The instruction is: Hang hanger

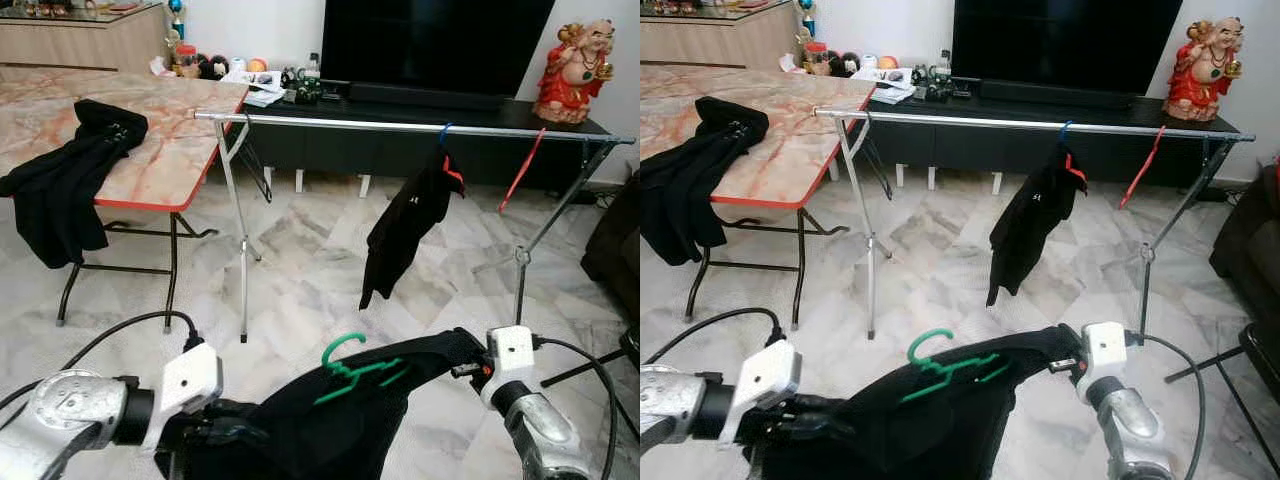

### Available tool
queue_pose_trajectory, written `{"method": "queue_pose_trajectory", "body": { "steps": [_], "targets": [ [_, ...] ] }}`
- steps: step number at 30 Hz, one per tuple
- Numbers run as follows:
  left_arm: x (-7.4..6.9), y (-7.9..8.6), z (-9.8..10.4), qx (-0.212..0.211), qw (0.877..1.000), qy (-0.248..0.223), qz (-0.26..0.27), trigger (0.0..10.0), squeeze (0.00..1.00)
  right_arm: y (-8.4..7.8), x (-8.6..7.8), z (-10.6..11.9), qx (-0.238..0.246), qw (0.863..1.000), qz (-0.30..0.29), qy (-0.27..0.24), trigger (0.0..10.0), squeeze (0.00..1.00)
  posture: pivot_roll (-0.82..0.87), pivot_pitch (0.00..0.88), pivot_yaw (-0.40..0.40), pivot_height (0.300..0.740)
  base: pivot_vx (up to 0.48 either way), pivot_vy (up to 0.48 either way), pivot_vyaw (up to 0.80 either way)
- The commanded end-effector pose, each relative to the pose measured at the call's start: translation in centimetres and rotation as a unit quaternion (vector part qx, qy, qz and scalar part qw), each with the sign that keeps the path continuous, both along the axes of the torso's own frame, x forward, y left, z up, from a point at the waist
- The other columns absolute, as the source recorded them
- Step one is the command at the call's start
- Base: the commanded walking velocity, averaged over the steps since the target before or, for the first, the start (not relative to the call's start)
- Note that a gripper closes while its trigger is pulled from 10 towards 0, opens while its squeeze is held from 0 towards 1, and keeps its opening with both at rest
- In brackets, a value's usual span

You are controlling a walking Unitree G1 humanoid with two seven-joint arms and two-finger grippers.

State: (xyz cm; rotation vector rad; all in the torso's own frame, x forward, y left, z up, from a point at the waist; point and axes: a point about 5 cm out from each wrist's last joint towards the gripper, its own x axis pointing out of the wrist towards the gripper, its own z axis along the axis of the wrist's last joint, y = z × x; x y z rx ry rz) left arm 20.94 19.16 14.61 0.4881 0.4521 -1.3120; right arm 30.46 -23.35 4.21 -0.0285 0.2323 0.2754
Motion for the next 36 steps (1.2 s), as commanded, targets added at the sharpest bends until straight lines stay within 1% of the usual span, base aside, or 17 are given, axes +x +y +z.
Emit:
{"method": "queue_pose_trajectory", "body": {
  "steps": [1,3,6,9,11,12,15,20,24,26,28,30,31,32,33,35,36],
  "targets": [
    [-0.1,2.3,-1.5,0.124,0.992,0.004,0.013,10.0,0.0,-4.1,0.0,1.5,-0.019,0.997,-0.078,-0.012,0.0,0.0,0.15,0.0,-0.093,0.74,0.0,0.0,0.0],
    [0.0,2.5,-2.0,0.147,0.989,-0.008,0.01,10.0,0.0,-4.1,0.0,1.6,-0.019,0.997,-0.077,-0.012,0.0,0.0,0.15,0.0,-0.092,0.74,0.0,0.0,0.0],
    [-0.1,1.9,-2.1,0.114,0.993,-0.001,0.013,10.0,0.0,-4.0,0.2,1.7,-0.024,0.997,-0.073,-0.012,0.0,0.0,0.15,0.0,-0.091,0.74,0.0,0.0,0.0],
    [0.0,2.1,-1.9,0.114,0.993,-0.009,0.019,10.0,0.0,-3.7,0.3,1.8,-0.034,0.998,-0.058,-0.011,0.0,0.0,0.15,0.0,-0.091,0.74,0.0,0.0,0.0],
    [0.1,2.2,-1.1,0.076,0.997,-0.007,0.026,10.0,0.0,-3.8,0.3,1.7,-0.043,0.998,-0.051,-0.008,0.0,0.0,0.15,0.0,-0.093,0.74,0.0,0.0,0.0],
    [0.1,2.3,0.3,0.017,0.999,-0.008,0.036,10.0,0.0,-3.9,0.2,1.7,-0.049,0.998,-0.05,-0.004,0.0,0.0,0.15,0.0,-0.092,0.74,0.0,0.0,0.0],
    [-0.2,2.7,1.8,-0.035,0.999,-0.011,0.026,10.0,0.0,-4.2,0.0,1.6,-0.054,0.997,-0.051,0.001,0.0,0.0,0.15,0.0,-0.094,0.74,0.0,0.0,0.0],
    [-1.0,2.7,2.3,-0.026,0.999,-0.023,-0.019,10.0,0.0,-4.2,-0.2,1.3,-0.064,0.997,-0.045,0.011,0.0,0.0,0.16,0.0,-0.094,0.74,0.0,0.0,0.0],
    [-1.5,2.2,3.6,-0.075,0.996,-0.022,-0.052,10.0,0.0,-4.2,-0.2,1.1,-0.068,0.997,-0.044,0.016,0.0,0.0,0.15,0.0,-0.094,0.74,0.0,0.0,0.0],
    [-1.4,2.0,3.8,-0.076,0.995,-0.023,-0.059,10.0,0.0,-4.2,-0.2,1.1,-0.071,0.996,-0.044,0.018,0.0,0.0,0.15,0.0,-0.094,0.74,0.0,0.0,0.0],
    [-1.7,1.7,3.7,-0.066,0.994,-0.016,-0.085,10.0,0.0,-4.2,-0.2,1.1,-0.074,0.996,-0.041,0.019,0.0,0.0,0.15,0.0,-0.095,0.74,0.0,0.0,0.0],
    [-2.1,1.5,3.3,-0.02,0.993,-0.003,-0.112,10.0,0.0,-4.3,-0.2,1.2,-0.085,0.996,-0.034,0.021,0.0,0.0,0.15,0.0,-0.098,0.74,0.0,0.0,0.0],
    [-2.1,1.7,2.8,0.024,0.993,-0.001,-0.119,10.0,0.0,-4.3,-0.1,1.3,-0.09,0.995,-0.032,0.021,0.0,0.0,0.15,0.0,-0.098,0.74,0.0,0.0,0.0],
    [-2.1,1.7,2.8,0.024,0.993,-0.001,-0.119,10.0,0.0,-4.3,-0.1,1.3,-0.09,0.995,-0.032,0.021,0.0,0.0,0.15,0.0,-0.098,0.74,0.0,0.0,0.0],
    [-2.3,2.2,2.0,0.095,0.986,0.0,-0.139,10.0,0.0,-4.5,0.0,1.6,-0.095,0.995,-0.031,0.02,0.0,0.0,0.15,0.0,-0.097,0.74,0.0,0.0,0.0],
    [-2.4,1.9,1.9,0.079,0.986,0.0,-0.147,10.0,0.0,-4.7,0.2,1.9,-0.096,0.995,-0.033,0.017,0.0,0.0,0.15,0.0,-0.097,0.74,0.0,0.0,0.0],
    [-2.4,1.7,2.1,0.058,0.988,0.001,-0.142,10.0,0.0,-4.7,0.2,2.0,-0.099,0.994,-0.033,0.015,0.0,0.0,0.15,0.0,-0.097,0.74,0.0,0.0,0.0]
  ]
}}
